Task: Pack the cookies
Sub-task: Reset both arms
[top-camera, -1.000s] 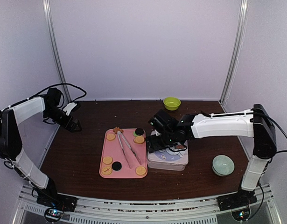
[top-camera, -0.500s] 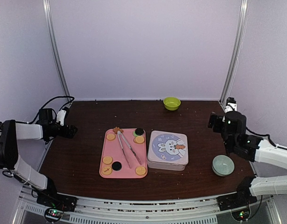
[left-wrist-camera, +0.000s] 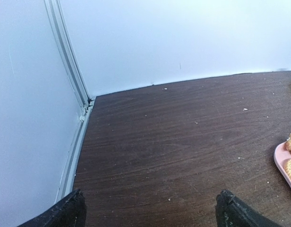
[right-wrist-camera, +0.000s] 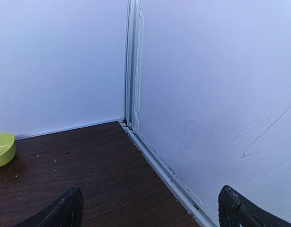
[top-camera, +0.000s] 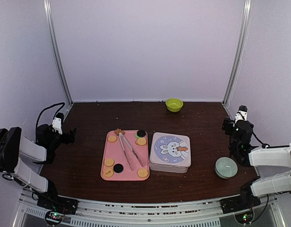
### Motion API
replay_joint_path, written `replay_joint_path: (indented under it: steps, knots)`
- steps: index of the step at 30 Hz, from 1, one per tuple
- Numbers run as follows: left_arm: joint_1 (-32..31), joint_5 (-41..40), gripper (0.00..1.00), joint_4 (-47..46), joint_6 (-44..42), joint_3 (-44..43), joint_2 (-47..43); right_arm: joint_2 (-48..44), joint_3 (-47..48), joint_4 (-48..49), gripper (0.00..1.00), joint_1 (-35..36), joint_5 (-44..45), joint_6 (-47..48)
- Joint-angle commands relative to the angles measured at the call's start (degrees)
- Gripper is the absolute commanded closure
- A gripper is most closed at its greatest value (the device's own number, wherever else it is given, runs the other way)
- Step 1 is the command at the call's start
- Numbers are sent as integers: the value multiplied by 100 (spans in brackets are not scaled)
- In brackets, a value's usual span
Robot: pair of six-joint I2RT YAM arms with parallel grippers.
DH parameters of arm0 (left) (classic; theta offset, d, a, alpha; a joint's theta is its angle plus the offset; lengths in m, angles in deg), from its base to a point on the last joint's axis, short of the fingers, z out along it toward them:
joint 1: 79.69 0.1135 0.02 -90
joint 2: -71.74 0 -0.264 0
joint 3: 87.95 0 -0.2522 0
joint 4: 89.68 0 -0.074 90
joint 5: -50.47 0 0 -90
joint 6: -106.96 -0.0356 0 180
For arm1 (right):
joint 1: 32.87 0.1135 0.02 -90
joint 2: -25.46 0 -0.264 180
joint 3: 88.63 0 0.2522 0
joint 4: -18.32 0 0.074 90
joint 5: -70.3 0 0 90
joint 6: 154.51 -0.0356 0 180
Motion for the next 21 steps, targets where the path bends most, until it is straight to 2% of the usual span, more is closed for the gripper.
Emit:
replay_joint_path:
  steps: [1,4,7,9,21]
  knots:
    - [-46,-107,2,-716,28,-212,16,444,-510,1396,0,-512,-1050,104]
    - [-45,-98,2,-803,37,-204,54,970,-700,2332,0,-720,-1277,9]
    - [-57,-100,2,-783,27,-211,56,1407,-707,2772,0,-859,-1644,55]
    - [-53,-98,2,-791,31,-211,51,1253,-506,2097,0,-976,-1701,-135]
    - [-199,-333,2,-620,-69,-282,44,1292,-467,2124,0,-1140,-1945,-246]
